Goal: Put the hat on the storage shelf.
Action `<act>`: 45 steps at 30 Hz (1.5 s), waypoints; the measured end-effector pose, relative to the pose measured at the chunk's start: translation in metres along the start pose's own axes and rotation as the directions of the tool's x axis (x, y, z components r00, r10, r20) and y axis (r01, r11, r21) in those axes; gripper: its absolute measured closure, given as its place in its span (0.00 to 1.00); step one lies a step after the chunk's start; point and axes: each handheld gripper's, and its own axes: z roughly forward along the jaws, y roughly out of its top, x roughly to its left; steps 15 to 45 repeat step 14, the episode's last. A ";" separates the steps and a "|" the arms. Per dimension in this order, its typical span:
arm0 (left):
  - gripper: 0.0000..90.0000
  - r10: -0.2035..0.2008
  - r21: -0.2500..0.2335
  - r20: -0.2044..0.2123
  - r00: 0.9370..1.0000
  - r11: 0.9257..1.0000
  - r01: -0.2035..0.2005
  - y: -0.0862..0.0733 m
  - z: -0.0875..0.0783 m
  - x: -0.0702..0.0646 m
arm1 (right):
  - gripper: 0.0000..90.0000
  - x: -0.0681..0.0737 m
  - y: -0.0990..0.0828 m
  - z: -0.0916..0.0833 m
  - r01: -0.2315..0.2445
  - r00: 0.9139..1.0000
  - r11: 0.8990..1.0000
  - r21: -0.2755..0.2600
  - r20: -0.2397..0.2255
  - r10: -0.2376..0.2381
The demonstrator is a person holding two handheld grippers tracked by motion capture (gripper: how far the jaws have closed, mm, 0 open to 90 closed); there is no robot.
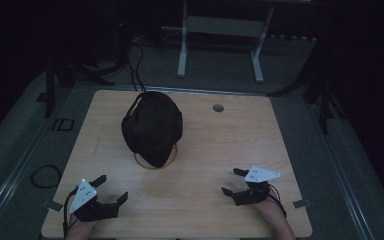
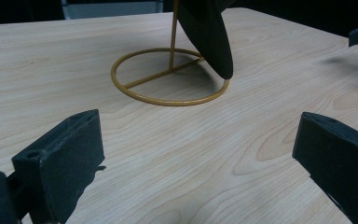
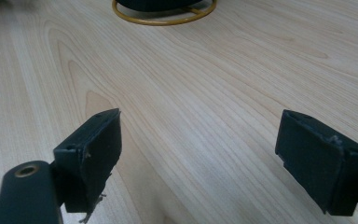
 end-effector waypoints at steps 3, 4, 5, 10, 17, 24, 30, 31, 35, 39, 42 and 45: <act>0.03 0.000 0.000 0.003 1.000 1.000 0.000 0.000 0.000 0.000 | 0.16 0.000 0.000 0.000 0.000 1.000 1.000 0.001 0.003 0.000; 0.03 -0.001 0.000 0.003 1.000 1.000 0.001 0.000 0.000 0.000 | 0.16 -0.001 0.000 0.000 0.000 1.000 1.000 0.007 0.007 0.000; 0.03 -0.002 0.000 0.002 1.000 1.000 0.002 0.000 0.000 0.000 | 0.16 -0.001 0.000 0.001 -0.005 1.000 1.000 0.010 0.012 0.005; 0.03 -0.004 0.000 0.006 1.000 1.000 0.004 -0.001 0.001 0.000 | 0.16 -0.003 -0.001 0.000 -0.015 1.000 1.000 0.003 0.019 0.015; 0.03 -0.004 0.000 0.005 1.000 1.000 0.004 0.000 0.001 0.000 | 0.16 -0.003 -0.001 0.000 -0.013 1.000 1.000 0.004 0.021 0.012; 0.03 -0.004 0.000 0.005 1.000 1.000 0.004 0.000 0.001 0.000 | 0.16 -0.003 -0.001 0.000 -0.013 1.000 1.000 0.004 0.021 0.012; 0.03 -0.004 0.000 0.005 1.000 1.000 0.004 0.000 0.001 0.000 | 0.16 -0.003 -0.001 0.000 -0.013 1.000 1.000 0.004 0.021 0.012; 0.03 -0.004 0.000 0.005 1.000 1.000 0.004 0.000 0.001 0.000 | 0.16 -0.003 -0.001 0.000 -0.013 1.000 1.000 0.004 0.021 0.012; 0.03 -0.004 0.000 0.005 1.000 1.000 0.004 0.000 0.001 0.000 | 0.16 -0.003 -0.001 0.000 -0.013 1.000 1.000 0.004 0.021 0.012; 0.03 -0.004 0.000 0.005 1.000 1.000 0.004 0.000 0.001 0.000 | 0.16 -0.003 -0.001 0.000 -0.013 1.000 1.000 0.004 0.021 0.012; 0.03 -0.004 0.000 0.005 1.000 1.000 0.004 0.000 0.001 0.000 | 0.16 -0.003 -0.001 0.000 -0.013 1.000 1.000 0.004 0.021 0.012; 0.03 -0.004 0.000 0.005 1.000 1.000 0.004 0.000 0.001 0.000 | 0.16 -0.003 -0.001 0.000 -0.013 1.000 1.000 0.004 0.021 0.012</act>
